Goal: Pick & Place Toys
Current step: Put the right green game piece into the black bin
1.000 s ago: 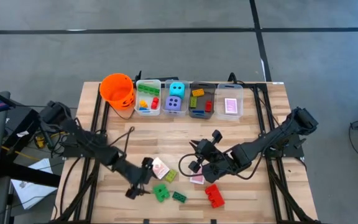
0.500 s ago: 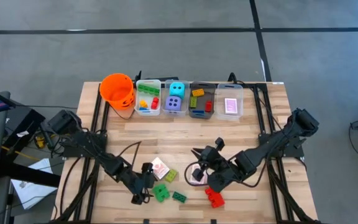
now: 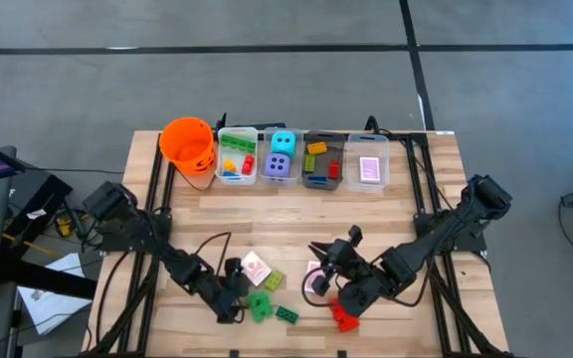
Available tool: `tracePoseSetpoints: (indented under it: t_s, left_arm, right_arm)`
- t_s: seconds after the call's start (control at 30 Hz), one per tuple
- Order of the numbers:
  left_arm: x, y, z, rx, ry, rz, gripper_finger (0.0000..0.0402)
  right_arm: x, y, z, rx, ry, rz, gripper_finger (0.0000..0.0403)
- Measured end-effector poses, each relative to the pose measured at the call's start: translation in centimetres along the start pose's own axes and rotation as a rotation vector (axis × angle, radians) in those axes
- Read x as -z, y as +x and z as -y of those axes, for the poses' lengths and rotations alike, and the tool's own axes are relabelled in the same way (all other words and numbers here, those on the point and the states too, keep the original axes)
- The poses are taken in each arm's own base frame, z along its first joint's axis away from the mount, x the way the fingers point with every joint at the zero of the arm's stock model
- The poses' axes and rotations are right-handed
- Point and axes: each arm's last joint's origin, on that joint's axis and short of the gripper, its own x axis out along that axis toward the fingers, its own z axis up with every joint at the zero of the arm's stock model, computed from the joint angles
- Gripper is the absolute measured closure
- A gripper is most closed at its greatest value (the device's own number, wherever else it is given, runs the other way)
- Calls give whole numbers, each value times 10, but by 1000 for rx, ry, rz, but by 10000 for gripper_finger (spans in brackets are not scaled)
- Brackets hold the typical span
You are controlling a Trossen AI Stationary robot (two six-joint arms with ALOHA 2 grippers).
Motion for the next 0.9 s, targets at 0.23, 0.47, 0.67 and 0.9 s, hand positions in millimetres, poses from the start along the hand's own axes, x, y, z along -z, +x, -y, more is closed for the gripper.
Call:
tracePoseSetpoints:
  t_s: [0.23,0.47,0.67,0.9]
  left_arm:
    - [-9,-4,-8,-103,-120,92,93]
    - [-12,-5,-6,-75,-146,115,114]
    - [-19,-5,0,2,10,166,115]
    - [-24,-5,-2,-6,150,195,108]
  right_arm:
    - [0,0,0,1,-3,-1,368]
    - [0,0,0,1,-3,-1,368]
    - [0,0,0,1,-3,-1,368]
    - [0,0,0,1,-3,-1,368]
